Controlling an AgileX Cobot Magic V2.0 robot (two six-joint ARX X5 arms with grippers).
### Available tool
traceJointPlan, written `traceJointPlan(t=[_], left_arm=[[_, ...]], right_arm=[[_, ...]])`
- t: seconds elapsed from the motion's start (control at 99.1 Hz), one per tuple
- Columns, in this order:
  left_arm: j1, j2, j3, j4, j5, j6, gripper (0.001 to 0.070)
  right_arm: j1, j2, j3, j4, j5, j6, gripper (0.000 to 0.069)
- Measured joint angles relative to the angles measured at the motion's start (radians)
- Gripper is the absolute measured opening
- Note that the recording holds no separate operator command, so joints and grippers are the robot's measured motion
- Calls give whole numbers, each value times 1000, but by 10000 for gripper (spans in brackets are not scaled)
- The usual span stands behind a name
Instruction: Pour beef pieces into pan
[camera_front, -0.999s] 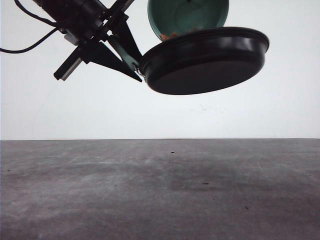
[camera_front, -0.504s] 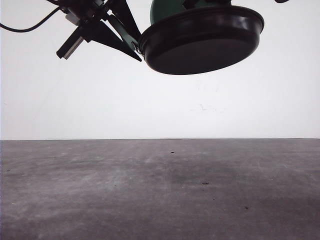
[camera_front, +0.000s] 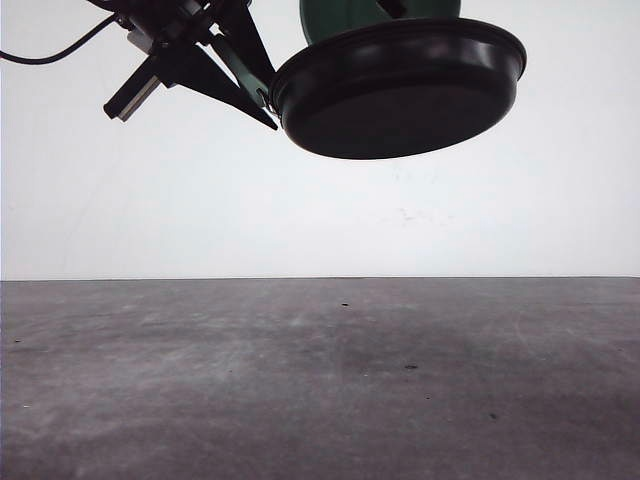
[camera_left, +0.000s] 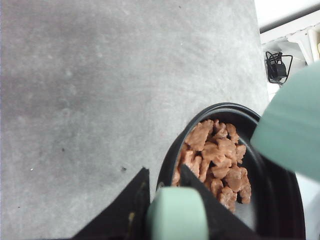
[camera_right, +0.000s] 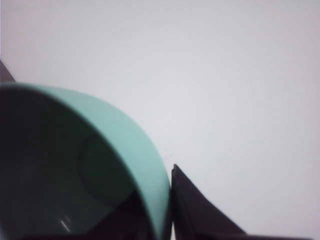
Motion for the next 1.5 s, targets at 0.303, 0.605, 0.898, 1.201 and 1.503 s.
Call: traceJointPlan(t=[0.303, 0.605, 0.898, 1.201, 1.503], left_arm=[[0, 0, 0, -21, -4, 36, 55], [0, 0, 0, -17, -35, 132, 55], [0, 0, 0, 17, -68, 161, 55], [1, 0, 0, 17, -71, 169, 55], [1, -2, 0, 10, -68, 173, 55]], right_arm=[[0, -3, 0, -101, 139, 256, 21], [-41, -161, 161, -523, 124, 764, 21], [-424, -189, 472, -1239, -265, 1218, 21], [-808, -96, 422, -1578, -420, 1293, 21], [-909, -34, 77, -1405, -496, 1286, 21]])
